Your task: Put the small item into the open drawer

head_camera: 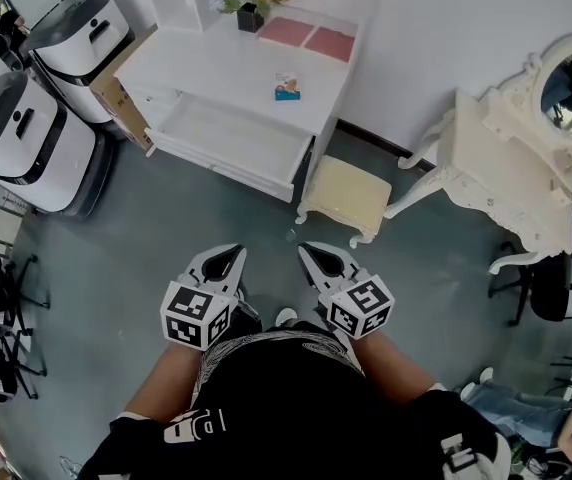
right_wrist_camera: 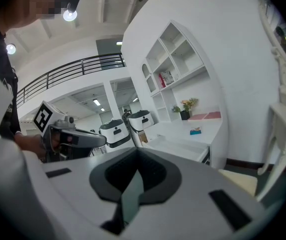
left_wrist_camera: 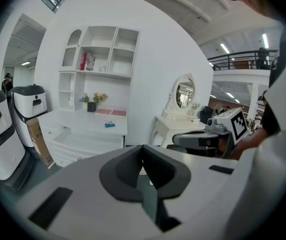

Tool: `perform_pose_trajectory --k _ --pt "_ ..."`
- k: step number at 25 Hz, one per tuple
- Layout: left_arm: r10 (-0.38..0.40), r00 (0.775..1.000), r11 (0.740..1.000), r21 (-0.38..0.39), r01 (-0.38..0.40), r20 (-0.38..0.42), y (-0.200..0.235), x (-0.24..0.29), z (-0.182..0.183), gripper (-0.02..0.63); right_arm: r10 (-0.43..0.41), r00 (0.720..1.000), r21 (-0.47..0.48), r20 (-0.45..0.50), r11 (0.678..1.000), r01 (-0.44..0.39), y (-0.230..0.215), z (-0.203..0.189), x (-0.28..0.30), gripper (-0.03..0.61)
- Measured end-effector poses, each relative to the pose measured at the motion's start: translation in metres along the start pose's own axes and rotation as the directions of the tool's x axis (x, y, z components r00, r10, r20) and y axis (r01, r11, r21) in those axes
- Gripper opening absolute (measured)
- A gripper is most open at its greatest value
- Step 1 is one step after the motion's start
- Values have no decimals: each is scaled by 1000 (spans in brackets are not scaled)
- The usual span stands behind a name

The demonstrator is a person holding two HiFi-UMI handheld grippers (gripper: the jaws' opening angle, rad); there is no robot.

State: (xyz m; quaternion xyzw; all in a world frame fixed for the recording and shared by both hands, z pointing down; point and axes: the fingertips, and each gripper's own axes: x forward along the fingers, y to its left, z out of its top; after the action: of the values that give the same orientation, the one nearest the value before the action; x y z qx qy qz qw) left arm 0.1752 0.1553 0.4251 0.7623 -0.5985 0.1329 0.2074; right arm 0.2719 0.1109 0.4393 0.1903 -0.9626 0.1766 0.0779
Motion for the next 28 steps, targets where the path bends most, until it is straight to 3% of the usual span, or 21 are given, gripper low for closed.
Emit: perform_pose_trajectory --k 7,13,28 --pt "-45 999 999 8 45 -21 30 27 9 14 -50 999 13 9 999 50 -18 11 31 8" --pt "-80 996 997 27 79 40 71 54 54 14 -92 996 -12 12 996 92 -38 37 69 8" --pt "-183 983 981 73 182 17 207 115 108 14 -206 978 -60 -45 977 203 -66 79 202 8"
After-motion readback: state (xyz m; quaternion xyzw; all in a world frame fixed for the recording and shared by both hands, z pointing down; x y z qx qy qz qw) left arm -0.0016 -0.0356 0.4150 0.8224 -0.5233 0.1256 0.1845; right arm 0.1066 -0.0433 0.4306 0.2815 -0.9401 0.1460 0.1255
